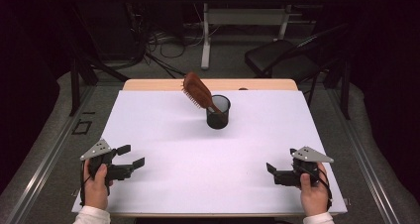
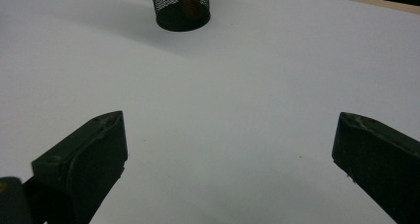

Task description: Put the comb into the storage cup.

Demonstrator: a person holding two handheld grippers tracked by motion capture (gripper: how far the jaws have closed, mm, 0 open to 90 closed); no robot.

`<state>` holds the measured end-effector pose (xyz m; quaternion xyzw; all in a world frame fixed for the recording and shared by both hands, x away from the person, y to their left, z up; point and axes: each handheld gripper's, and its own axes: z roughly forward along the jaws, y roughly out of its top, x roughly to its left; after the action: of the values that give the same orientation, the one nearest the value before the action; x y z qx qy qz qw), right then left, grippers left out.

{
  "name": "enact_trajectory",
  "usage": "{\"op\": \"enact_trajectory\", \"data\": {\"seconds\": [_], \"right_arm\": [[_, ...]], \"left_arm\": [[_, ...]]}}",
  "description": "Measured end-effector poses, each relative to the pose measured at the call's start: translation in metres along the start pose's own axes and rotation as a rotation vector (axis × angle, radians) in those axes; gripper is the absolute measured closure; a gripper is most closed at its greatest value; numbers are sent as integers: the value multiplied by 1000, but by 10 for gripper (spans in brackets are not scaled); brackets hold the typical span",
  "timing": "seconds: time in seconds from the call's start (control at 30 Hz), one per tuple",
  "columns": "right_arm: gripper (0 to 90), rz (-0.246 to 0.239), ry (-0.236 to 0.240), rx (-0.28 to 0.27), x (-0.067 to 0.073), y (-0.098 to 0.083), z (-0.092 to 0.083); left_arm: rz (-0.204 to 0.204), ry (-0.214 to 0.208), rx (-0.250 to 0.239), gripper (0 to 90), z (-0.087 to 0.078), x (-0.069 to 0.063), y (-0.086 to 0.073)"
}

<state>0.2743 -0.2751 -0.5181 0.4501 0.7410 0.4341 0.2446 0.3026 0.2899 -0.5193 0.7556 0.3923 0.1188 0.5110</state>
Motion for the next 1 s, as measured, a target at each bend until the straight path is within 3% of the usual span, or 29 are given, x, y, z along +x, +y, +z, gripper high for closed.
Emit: {"op": "enact_trajectory", "data": {"seconds": [0.37,1.0], "right_arm": [[10,27,-18,12,-8,-13,6],[16,83,-50,7,-24,-27,7]], "left_arm": [[11,10,-10,160,0,9,-10],[-13,25,-21,160,-3,20,-19]]}}
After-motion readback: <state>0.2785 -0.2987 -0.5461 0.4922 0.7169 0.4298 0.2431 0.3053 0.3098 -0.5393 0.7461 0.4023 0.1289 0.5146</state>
